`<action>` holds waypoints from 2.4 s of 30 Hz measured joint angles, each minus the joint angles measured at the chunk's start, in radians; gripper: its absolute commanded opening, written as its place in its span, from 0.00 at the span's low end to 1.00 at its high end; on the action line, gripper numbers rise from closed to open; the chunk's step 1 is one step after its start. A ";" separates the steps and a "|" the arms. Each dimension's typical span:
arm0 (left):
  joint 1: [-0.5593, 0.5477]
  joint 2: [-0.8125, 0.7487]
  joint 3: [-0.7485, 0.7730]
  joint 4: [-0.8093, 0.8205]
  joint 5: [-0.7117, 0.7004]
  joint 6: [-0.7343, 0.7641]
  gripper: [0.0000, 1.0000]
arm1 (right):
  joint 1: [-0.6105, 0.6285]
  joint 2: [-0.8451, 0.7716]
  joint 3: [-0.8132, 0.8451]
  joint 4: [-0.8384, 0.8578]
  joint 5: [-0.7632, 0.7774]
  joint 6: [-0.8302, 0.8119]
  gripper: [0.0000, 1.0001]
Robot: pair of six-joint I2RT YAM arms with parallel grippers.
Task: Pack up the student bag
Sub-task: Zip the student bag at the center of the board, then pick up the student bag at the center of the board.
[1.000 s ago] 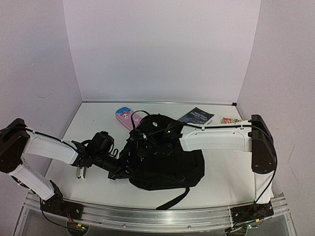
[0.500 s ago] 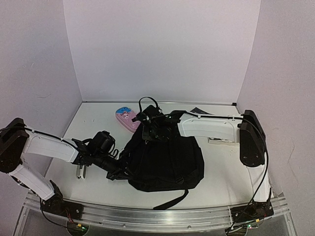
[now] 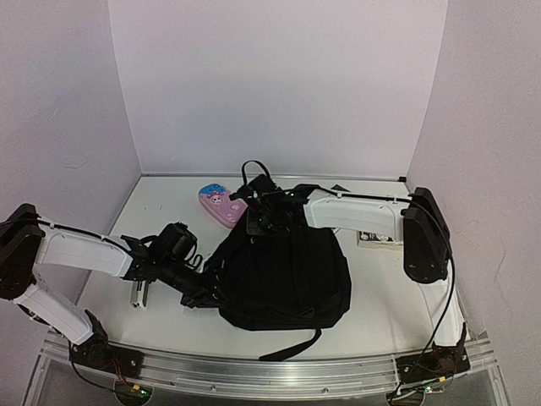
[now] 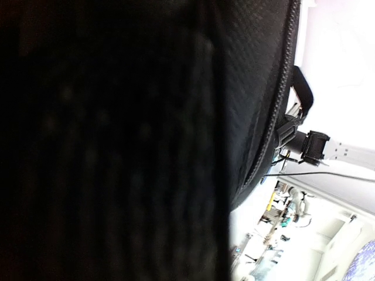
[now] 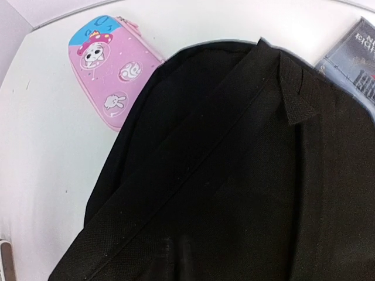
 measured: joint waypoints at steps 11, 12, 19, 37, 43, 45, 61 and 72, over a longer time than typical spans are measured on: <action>0.118 -0.076 0.303 -0.379 -0.003 0.133 0.89 | -0.143 -0.268 -0.207 0.020 -0.128 -0.099 0.92; 0.151 -0.070 0.350 -0.408 0.001 0.156 0.91 | -0.163 -0.297 -0.227 0.024 -0.156 -0.107 0.93; 0.311 0.174 0.727 -0.531 -0.053 0.366 0.95 | -0.331 -0.340 -0.337 0.051 -0.347 -0.179 0.90; 0.394 0.784 1.263 -0.591 -0.077 0.525 0.73 | -0.500 -0.165 -0.396 0.106 -0.548 -0.288 0.64; 0.391 0.842 1.271 -0.597 -0.027 0.525 0.62 | -0.505 -0.132 -0.413 0.114 -0.552 -0.290 0.64; 0.388 0.864 1.273 -0.591 0.007 0.520 0.60 | -0.505 -0.132 -0.420 0.119 -0.554 -0.290 0.63; 0.327 0.788 1.250 -0.589 0.013 0.533 0.00 | -0.505 -0.204 -0.500 0.150 -0.570 -0.243 0.79; 0.332 0.385 1.397 -0.800 -0.020 0.719 0.00 | -0.505 -0.543 -0.521 0.151 -0.561 -0.186 0.93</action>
